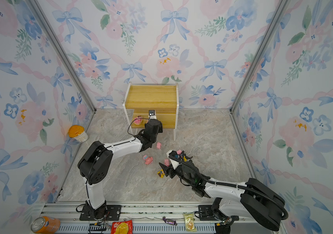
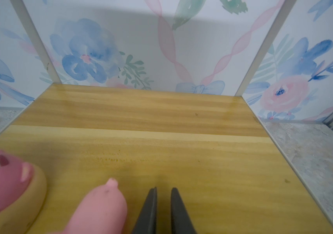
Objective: Organize plastic toys on shelves
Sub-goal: Move the plastic toy from the shelf, then move the plastic toy to the center of the table.
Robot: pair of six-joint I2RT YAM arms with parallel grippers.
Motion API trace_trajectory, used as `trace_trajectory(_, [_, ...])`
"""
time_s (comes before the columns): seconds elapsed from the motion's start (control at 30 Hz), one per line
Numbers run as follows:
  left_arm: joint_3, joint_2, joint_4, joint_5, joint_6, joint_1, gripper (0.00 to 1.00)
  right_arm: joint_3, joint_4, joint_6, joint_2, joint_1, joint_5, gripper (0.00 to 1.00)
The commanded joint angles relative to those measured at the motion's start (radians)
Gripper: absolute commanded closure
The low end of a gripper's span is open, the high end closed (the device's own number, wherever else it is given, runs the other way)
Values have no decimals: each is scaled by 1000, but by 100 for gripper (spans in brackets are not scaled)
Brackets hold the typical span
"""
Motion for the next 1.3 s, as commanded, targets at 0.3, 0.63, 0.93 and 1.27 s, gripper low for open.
trace_trajectory(0.3, [-259, -273, -31, -25, -7, -91, 45, -27, -31, -25, -136, 31, 38, 22])
trace_trajectory(0.63, [-479, -482, -179, -4, -119, -178, 35, 6, -305, 118, -256, -28, 153, 20])
trace_trajectory(0.93, [-561, -547, -317, 73, -263, -217, 34, 121, -660, 300, -237, -180, 163, 22])
trace_trajectory(1.27, [-554, -555, -324, 132, -299, -217, 35, 284, -868, 407, -52, -206, 148, 31])
